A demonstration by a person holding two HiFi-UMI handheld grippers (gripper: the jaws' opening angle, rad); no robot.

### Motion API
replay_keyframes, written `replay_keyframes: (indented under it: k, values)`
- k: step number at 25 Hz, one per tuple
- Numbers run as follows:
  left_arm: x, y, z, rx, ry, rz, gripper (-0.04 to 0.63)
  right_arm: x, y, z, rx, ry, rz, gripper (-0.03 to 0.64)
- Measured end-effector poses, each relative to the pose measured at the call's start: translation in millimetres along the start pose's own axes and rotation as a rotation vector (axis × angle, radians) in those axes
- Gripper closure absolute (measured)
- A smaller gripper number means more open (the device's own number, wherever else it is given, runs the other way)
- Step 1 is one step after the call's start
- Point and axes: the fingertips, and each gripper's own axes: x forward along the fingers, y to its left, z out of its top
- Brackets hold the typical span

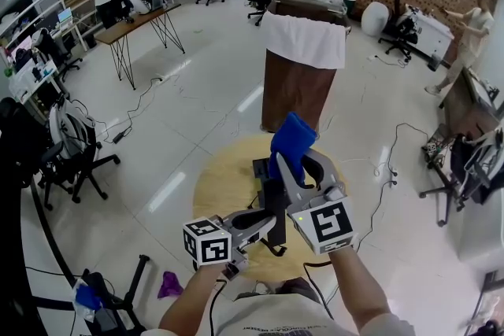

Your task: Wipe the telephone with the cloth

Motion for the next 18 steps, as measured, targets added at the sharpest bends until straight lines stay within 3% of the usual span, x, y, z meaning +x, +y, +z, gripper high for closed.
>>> replay_keyframes:
  k: [18]
  values:
    - [-5.6, -1.1, 17.0, -0.014, -0.051, -0.008, 0.534, -12.1, -14.9, -16.8, 0.026, 0.029, -0.044, 0.555]
